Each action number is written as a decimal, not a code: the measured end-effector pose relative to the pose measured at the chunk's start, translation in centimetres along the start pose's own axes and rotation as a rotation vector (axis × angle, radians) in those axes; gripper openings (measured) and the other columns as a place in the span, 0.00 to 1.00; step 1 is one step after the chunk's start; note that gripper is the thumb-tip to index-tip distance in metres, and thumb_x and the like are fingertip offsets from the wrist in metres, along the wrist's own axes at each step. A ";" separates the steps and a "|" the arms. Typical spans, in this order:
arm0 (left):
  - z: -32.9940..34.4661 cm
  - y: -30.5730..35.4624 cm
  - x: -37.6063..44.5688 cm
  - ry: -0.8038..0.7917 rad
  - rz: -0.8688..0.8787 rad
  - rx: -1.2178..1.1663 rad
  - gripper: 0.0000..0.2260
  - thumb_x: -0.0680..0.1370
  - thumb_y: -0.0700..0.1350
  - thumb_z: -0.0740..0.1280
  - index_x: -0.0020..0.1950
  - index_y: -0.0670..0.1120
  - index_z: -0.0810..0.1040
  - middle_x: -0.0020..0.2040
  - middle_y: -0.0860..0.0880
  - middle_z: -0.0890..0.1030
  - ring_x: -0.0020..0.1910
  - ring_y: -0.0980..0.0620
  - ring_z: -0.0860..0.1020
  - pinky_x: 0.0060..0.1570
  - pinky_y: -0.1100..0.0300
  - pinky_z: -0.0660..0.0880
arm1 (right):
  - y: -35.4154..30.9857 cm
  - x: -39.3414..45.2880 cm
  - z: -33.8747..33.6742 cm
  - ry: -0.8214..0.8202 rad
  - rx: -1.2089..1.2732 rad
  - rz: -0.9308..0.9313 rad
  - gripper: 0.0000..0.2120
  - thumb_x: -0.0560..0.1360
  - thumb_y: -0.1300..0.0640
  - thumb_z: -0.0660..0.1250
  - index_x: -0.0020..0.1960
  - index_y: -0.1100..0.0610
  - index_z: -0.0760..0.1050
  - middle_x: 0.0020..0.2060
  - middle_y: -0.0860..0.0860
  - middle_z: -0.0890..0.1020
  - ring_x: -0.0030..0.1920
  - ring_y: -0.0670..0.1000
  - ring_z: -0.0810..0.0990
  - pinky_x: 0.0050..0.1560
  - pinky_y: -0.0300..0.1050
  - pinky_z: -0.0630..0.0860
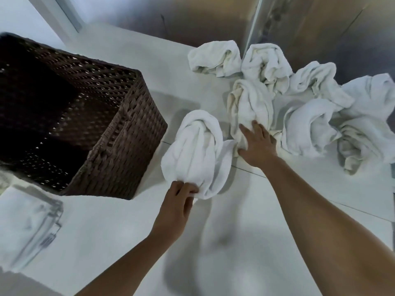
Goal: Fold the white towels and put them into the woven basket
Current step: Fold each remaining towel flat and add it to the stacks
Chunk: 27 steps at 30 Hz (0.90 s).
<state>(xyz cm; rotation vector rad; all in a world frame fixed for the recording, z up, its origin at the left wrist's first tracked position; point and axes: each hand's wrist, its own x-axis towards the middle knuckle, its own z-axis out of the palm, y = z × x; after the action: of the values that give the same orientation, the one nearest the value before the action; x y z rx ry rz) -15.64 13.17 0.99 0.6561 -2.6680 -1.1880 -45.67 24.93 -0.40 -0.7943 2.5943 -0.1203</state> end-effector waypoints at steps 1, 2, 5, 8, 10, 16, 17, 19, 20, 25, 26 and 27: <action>-0.4 0.1 -0.5 0.023 0.000 -0.021 0.12 0.80 0.37 0.65 0.59 0.52 0.75 0.53 0.55 0.70 0.49 0.56 0.75 0.49 0.64 0.74 | -0.5 -1.0 0.0 0.070 -0.032 -0.058 0.36 0.79 0.44 0.66 0.81 0.39 0.52 0.83 0.50 0.44 0.82 0.53 0.44 0.80 0.59 0.48; -0.9 0.3 -0.9 0.046 -0.005 -0.040 0.11 0.81 0.37 0.64 0.59 0.51 0.74 0.53 0.55 0.70 0.50 0.56 0.75 0.50 0.66 0.73 | -1.1 -2.1 0.2 0.127 -0.048 -0.132 0.33 0.79 0.45 0.65 0.80 0.39 0.56 0.83 0.51 0.47 0.82 0.54 0.45 0.80 0.59 0.47; -2.2 0.8 -2.3 0.094 0.010 -0.078 0.08 0.83 0.40 0.62 0.61 0.49 0.72 0.53 0.54 0.71 0.51 0.56 0.74 0.51 0.69 0.71 | -3.1 -5.1 1.5 0.142 0.035 -0.285 0.26 0.80 0.48 0.65 0.77 0.40 0.65 0.82 0.50 0.58 0.82 0.54 0.51 0.80 0.56 0.46; -3.2 0.5 -4.1 0.116 0.008 -0.095 0.08 0.84 0.44 0.60 0.62 0.53 0.70 0.54 0.54 0.73 0.53 0.56 0.75 0.51 0.70 0.71 | -5.2 -7.2 2.4 0.020 0.169 -0.359 0.22 0.79 0.55 0.66 0.73 0.47 0.72 0.74 0.49 0.72 0.77 0.54 0.66 0.78 0.52 0.53; -3.8 0.0 -5.5 0.104 -0.030 -0.143 0.08 0.84 0.44 0.60 0.61 0.56 0.69 0.54 0.54 0.75 0.53 0.54 0.77 0.52 0.64 0.74 | -6.3 -8.6 3.1 -0.059 0.196 -0.337 0.23 0.78 0.56 0.66 0.72 0.50 0.72 0.69 0.51 0.77 0.70 0.55 0.73 0.73 0.51 0.60; -5.1 -0.8 -10.2 0.070 -0.106 -0.178 0.09 0.84 0.43 0.60 0.60 0.57 0.70 0.56 0.56 0.78 0.56 0.51 0.78 0.53 0.56 0.76 | -6.3 -13.9 6.4 -0.298 0.042 -0.082 0.30 0.77 0.39 0.64 0.75 0.46 0.64 0.67 0.53 0.75 0.69 0.61 0.73 0.69 0.57 0.69; -5.2 -1.0 -10.9 0.073 -0.121 -0.171 0.10 0.84 0.43 0.60 0.61 0.57 0.70 0.56 0.55 0.78 0.56 0.52 0.78 0.53 0.55 0.76 | -5.9 -14.9 6.8 -0.306 0.133 -0.036 0.25 0.76 0.39 0.65 0.70 0.46 0.70 0.62 0.51 0.78 0.65 0.58 0.76 0.66 0.56 0.71; -5.4 -1.6 -12.0 0.062 -0.171 -0.154 0.10 0.83 0.44 0.61 0.60 0.58 0.70 0.55 0.55 0.78 0.55 0.54 0.78 0.52 0.53 0.77 | -5.3 -17.1 7.4 -0.266 0.378 0.051 0.10 0.74 0.43 0.71 0.53 0.45 0.78 0.48 0.45 0.81 0.53 0.52 0.80 0.60 0.54 0.76; -5.4 -1.9 -12.6 0.050 -0.188 -0.149 0.10 0.83 0.44 0.61 0.60 0.59 0.70 0.55 0.55 0.78 0.54 0.55 0.78 0.52 0.52 0.77 | -5.1 -18.2 7.6 -0.236 0.455 0.080 0.05 0.74 0.45 0.72 0.46 0.45 0.78 0.43 0.44 0.80 0.48 0.51 0.80 0.56 0.53 0.78; -6.2 -2.3 -14.5 -0.037 -0.155 -0.116 0.12 0.83 0.43 0.62 0.57 0.61 0.69 0.52 0.55 0.77 0.48 0.56 0.78 0.47 0.49 0.79 | -5.3 -22.8 8.0 -0.125 0.753 0.105 0.03 0.80 0.55 0.68 0.48 0.52 0.74 0.47 0.50 0.81 0.46 0.54 0.83 0.45 0.46 0.77; -6.5 -2.3 -14.8 -0.071 -0.160 -0.113 0.12 0.83 0.42 0.61 0.56 0.61 0.69 0.52 0.55 0.77 0.48 0.56 0.78 0.47 0.48 0.80 | -5.6 -23.7 8.0 -0.123 0.891 0.152 0.03 0.80 0.59 0.67 0.53 0.55 0.73 0.50 0.53 0.81 0.42 0.54 0.85 0.39 0.42 0.76; -6.8 -2.5 -15.1 -0.116 -0.169 -0.120 0.11 0.83 0.43 0.61 0.55 0.60 0.69 0.51 0.55 0.77 0.48 0.55 0.78 0.48 0.46 0.80 | -6.0 -24.5 8.1 -0.147 1.014 0.210 0.09 0.80 0.61 0.67 0.59 0.57 0.71 0.52 0.55 0.80 0.37 0.54 0.84 0.34 0.39 0.75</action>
<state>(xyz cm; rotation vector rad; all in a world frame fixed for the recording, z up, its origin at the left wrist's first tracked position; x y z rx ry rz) 0.73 13.91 4.39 0.8313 -2.6507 -1.4590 -20.82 33.78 2.53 -0.1398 2.0370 -1.1389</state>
